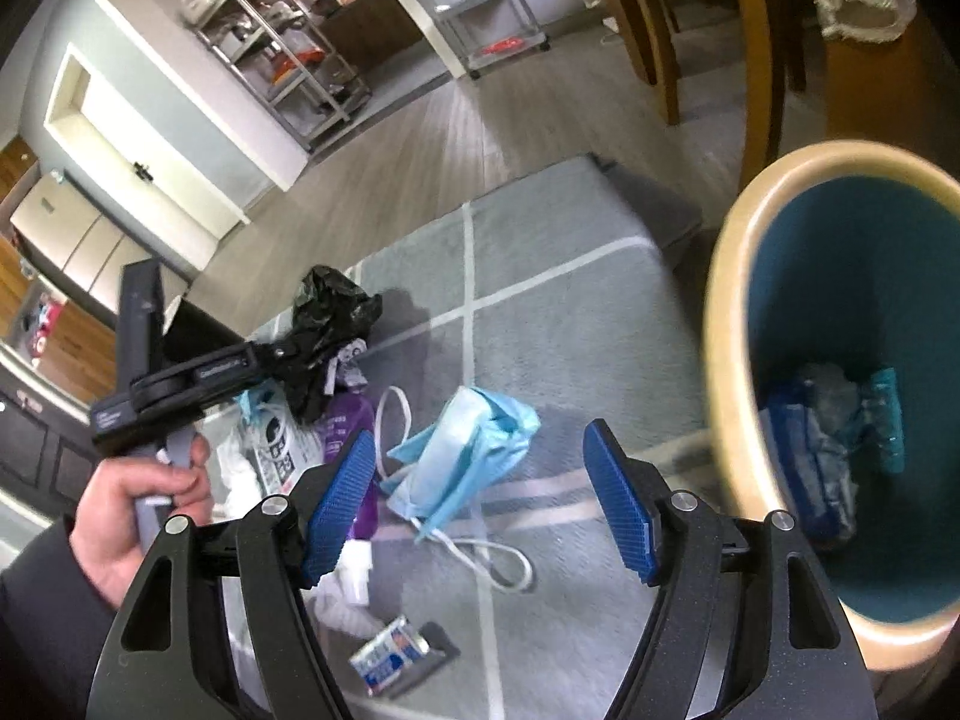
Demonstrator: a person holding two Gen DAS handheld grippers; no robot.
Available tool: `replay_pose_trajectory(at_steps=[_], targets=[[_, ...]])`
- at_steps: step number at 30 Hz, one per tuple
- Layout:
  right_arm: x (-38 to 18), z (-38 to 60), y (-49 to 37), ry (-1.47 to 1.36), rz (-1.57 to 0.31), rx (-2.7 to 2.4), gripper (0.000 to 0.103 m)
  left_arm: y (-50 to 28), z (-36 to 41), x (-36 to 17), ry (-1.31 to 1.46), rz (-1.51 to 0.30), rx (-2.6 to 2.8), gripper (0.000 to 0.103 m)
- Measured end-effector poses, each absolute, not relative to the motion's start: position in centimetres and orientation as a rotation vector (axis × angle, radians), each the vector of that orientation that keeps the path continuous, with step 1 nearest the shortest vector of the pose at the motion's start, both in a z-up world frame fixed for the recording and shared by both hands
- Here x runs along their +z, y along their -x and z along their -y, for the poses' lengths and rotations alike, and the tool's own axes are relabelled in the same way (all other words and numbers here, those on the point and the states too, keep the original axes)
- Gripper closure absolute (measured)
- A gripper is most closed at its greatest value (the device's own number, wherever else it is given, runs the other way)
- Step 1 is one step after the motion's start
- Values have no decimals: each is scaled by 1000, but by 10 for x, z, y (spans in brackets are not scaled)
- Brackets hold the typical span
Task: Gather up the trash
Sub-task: 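Grasp the black plastic bag with the left tool while the right tool grasps the blue mask, then carry the black bag and blue mask over the bin and release both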
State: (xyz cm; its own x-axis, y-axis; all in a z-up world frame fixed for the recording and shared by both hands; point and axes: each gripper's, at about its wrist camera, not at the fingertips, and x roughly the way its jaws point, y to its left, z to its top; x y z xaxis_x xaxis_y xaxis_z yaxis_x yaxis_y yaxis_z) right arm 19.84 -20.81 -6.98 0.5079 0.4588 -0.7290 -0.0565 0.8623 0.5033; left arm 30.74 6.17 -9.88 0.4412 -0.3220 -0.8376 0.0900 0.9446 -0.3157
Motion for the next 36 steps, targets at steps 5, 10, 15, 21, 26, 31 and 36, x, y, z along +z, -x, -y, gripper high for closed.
replay_pose_trajectory(at_steps=[5,10,15,21,26,31,36], targets=[[-86,199,-207,-450,-1036,336,49,-301,-63,-86,255,-1039,-273,96],[-90,198,-206,-464,-1040,370,81,-289,-66,-62,291,-953,-284,97],[-76,204,-201,-477,-993,385,86,-270,-75,-32,317,-845,-282,97],[-53,219,-187,-483,-932,377,86,-242,-75,-18,325,-810,-300,97],[-34,233,-174,-460,-892,362,86,-218,-65,-17,309,-814,-312,97],[-14,247,-153,-385,-845,321,86,-201,-44,-14,250,-826,-335,97],[5,271,-131,-329,-771,234,86,-190,-13,-14,210,-853,-380,97]])
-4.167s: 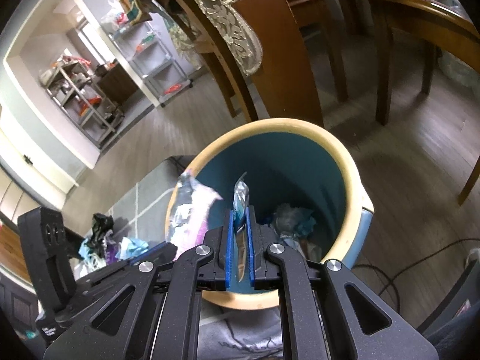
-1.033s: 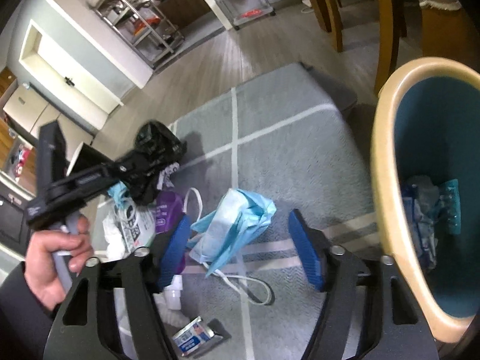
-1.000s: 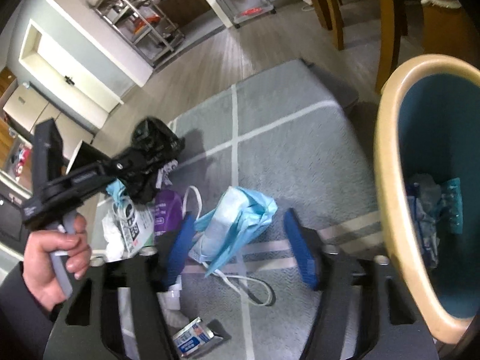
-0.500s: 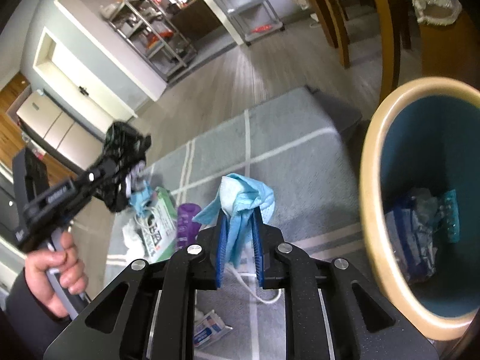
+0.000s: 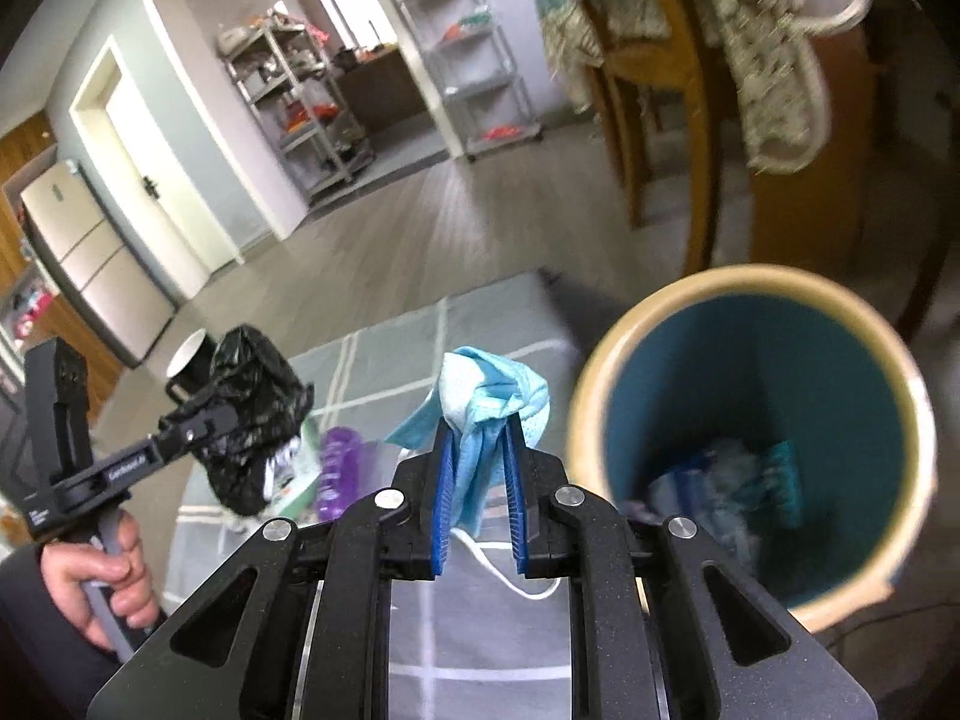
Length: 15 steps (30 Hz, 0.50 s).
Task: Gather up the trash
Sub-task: 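Carry the black bag and blue mask over the bin and release both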
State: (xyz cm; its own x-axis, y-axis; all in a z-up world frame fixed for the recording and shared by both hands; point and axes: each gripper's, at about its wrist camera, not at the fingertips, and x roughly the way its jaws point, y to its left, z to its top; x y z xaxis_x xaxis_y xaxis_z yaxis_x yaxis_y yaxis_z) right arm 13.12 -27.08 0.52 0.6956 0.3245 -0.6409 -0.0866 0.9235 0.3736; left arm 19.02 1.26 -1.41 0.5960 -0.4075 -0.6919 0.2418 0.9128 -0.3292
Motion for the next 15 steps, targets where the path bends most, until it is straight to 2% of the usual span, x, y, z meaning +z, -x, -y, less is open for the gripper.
replay_pose_trajectory(at_steps=[15], targets=[[10,342,-110,-377,-706,42,86,-178,111,6,101,-831,-566,97]])
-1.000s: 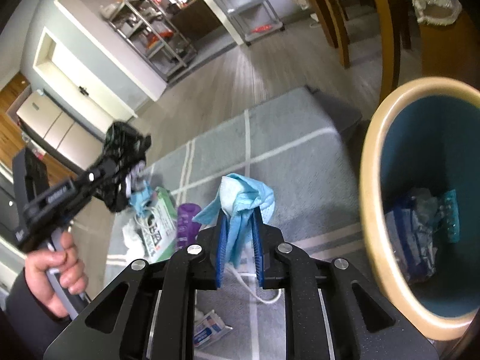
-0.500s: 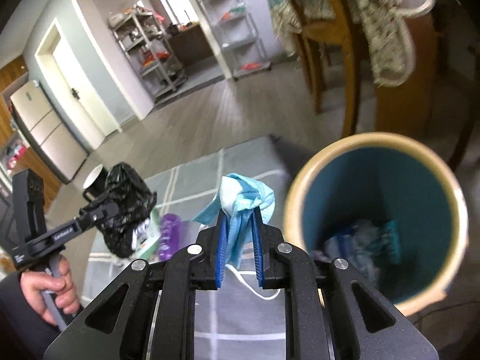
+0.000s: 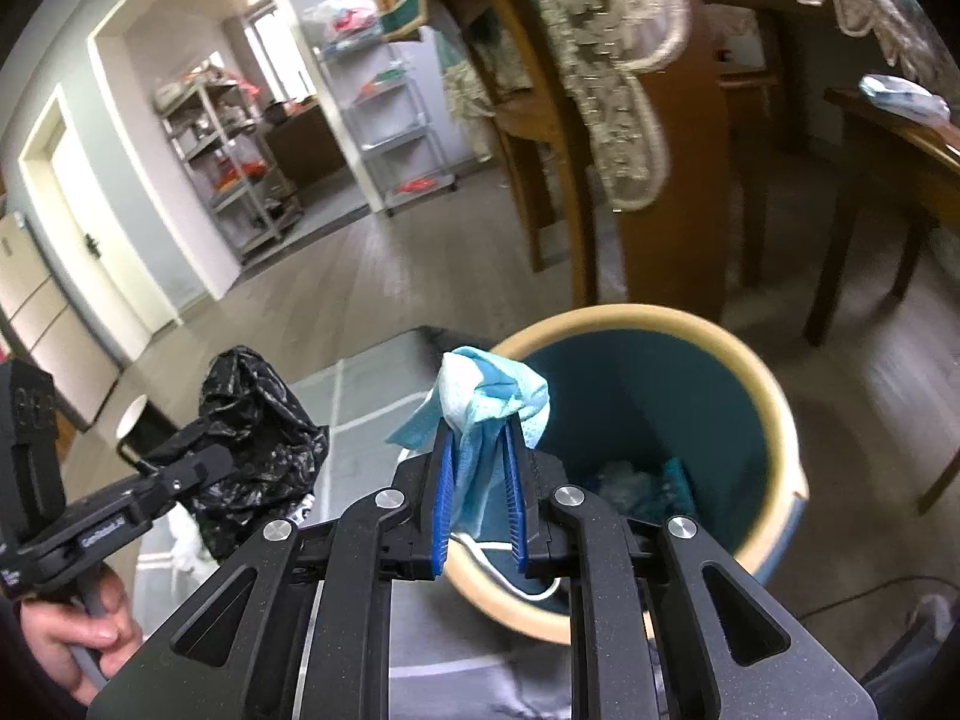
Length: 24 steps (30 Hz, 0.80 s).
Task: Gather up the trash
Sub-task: 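Carry the black bag and blue mask over the bin and release both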
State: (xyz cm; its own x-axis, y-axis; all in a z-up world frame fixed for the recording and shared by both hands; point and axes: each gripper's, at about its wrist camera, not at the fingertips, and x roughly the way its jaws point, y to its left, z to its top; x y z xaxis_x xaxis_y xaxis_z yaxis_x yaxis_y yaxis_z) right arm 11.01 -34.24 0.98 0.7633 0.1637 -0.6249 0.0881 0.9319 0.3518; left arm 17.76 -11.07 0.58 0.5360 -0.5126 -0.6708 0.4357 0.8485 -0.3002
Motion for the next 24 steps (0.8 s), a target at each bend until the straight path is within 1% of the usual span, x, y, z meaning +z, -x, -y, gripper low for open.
replay_pose_trajectory(at_steps=[13,24], targets=[[4,385,-99,-425,-707,-80,86,-178,190,-6,17,-855,-671,97],[-9,404,-99,-437,-739,-149,86,-188,243,-34,-54,-934,-698,96]])
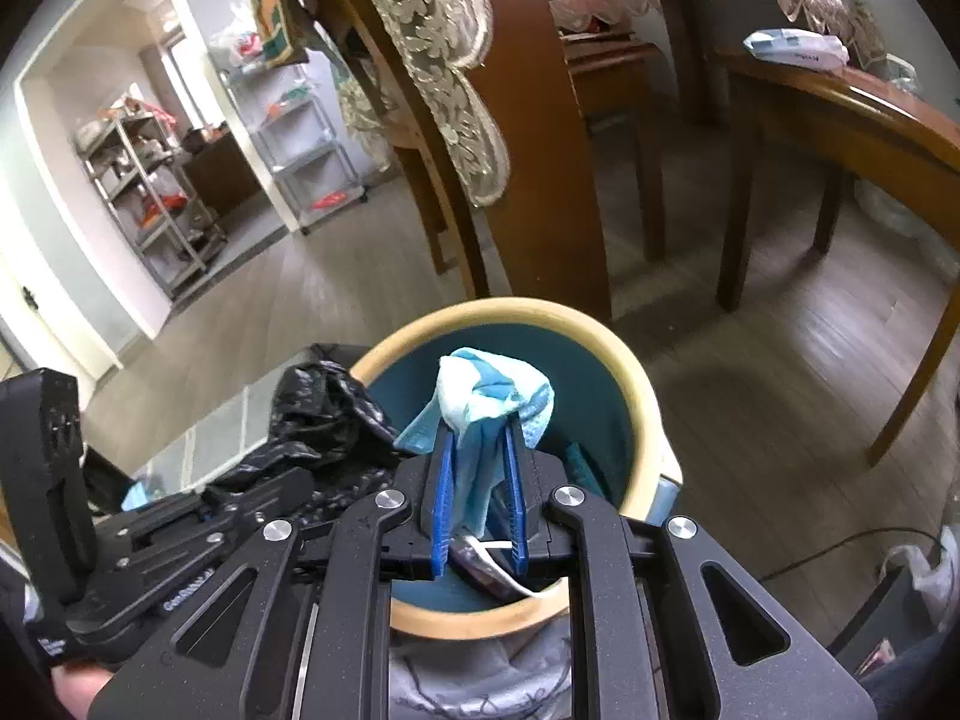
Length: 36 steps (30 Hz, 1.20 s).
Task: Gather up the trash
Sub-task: 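Carry the black bag and blue mask over the bin and release both, then grasp a blue mask with the left tool while the right tool grasps white tissue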
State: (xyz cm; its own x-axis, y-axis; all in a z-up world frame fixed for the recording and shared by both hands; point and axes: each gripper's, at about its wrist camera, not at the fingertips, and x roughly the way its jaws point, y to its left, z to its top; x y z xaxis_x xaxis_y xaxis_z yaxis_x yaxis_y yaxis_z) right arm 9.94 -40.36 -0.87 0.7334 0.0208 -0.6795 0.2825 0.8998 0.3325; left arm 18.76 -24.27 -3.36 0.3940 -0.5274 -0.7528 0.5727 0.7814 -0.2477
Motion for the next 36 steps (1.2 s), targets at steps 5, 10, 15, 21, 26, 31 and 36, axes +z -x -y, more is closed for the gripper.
replay_pose_trajectory(at_steps=[5,10,15,21,26,31,36], targets=[[-13,405,-100,-445,-753,-155,86,-187,245,-40,-66,-944,-684,73],[-14,404,-103,-443,-759,-155,86,-186,229,-35,-36,-925,-658,50],[-18,403,-106,-433,-772,-149,86,-186,202,-27,-1,-905,-617,40],[-22,397,-113,-417,-800,-147,74,-184,162,-21,3,-883,-557,30],[-23,391,-117,-410,-804,-139,49,-181,119,-18,4,-871,-491,28],[-23,380,-119,-392,-799,-121,40,-180,62,-15,17,-866,-388,28],[-21,366,-123,-385,-791,-90,34,-181,7,-9,60,-857,-269,28]])
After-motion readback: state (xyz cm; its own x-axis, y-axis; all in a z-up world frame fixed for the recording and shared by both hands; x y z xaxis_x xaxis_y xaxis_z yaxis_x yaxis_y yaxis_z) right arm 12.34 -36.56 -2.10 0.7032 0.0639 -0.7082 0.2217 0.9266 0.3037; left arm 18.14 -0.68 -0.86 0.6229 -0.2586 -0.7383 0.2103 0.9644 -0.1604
